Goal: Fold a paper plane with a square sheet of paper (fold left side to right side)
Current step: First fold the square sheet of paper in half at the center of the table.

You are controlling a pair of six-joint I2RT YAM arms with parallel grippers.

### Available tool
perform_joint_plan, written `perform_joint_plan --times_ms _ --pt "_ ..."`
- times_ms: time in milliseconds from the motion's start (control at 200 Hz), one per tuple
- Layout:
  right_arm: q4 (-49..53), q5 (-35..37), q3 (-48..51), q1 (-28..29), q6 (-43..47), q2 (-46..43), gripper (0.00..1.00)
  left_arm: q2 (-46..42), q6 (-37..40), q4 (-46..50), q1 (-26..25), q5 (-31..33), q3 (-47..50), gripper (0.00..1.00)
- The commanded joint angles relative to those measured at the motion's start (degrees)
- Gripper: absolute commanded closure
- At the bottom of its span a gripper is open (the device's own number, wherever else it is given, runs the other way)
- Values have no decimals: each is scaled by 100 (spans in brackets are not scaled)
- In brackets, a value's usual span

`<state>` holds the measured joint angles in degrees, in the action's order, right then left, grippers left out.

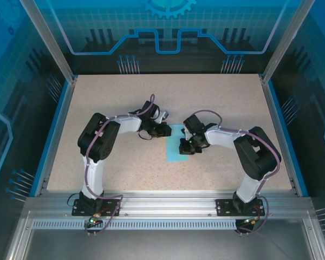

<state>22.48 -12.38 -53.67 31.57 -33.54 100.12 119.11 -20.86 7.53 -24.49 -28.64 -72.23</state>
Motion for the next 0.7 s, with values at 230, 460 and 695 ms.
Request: perform_joint_plan --times_ms 230,460,695 --pt "583 676 293 -81 111 318 93 706 168 413 450 961 -776 80" --pt "595 671 296 -81 112 298 93 828 139 498 626 957 -1043 80" --pt "549 624 296 -81 65 285 93 1095 221 762 687 979 -1533 80"
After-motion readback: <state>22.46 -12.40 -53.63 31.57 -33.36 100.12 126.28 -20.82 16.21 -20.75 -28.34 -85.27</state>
